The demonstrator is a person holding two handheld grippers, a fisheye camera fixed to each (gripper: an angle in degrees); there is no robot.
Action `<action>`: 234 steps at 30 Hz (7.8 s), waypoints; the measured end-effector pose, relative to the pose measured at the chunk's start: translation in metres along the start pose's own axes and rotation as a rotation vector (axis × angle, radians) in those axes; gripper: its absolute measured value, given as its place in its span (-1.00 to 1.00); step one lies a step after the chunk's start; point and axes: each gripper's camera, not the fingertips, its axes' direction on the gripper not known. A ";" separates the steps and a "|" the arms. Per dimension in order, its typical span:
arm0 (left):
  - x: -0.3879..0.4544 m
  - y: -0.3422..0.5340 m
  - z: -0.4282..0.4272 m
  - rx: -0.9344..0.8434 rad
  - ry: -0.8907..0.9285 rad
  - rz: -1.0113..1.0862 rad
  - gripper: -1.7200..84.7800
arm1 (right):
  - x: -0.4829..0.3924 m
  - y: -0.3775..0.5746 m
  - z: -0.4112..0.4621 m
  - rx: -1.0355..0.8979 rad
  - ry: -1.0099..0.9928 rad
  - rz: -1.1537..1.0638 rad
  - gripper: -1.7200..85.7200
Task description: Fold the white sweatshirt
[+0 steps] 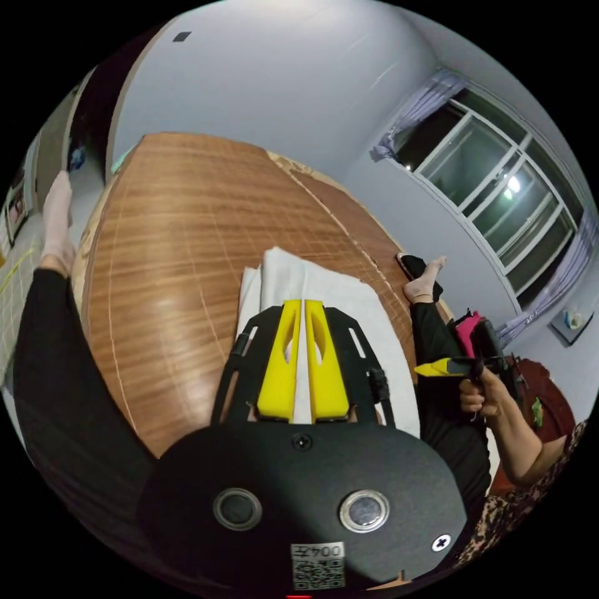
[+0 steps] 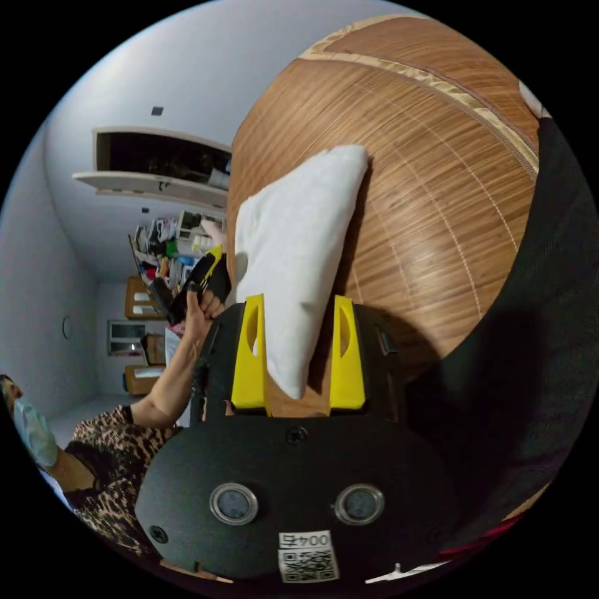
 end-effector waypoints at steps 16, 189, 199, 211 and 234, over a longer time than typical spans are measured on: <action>-0.051 -0.044 0.072 -0.070 0.000 -0.183 -0.91 | 0.039 -0.090 0.020 0.023 0.004 -0.018 -0.81; 0.331 0.291 0.102 -0.599 1.042 0.572 -0.89 | -0.378 1.080 -0.372 0.863 0.153 0.825 -0.74; 0.174 0.268 0.130 -0.393 0.798 0.228 -0.93 | -0.488 1.059 -0.397 0.698 0.218 0.649 -0.76; 0.126 0.249 0.125 -0.303 0.712 0.117 -0.94 | -0.562 1.088 -0.335 0.610 0.629 0.867 -0.71; 0.056 0.172 0.106 -0.216 0.719 -0.086 -0.95 | -0.741 0.927 -0.004 0.111 1.215 -0.014 -0.61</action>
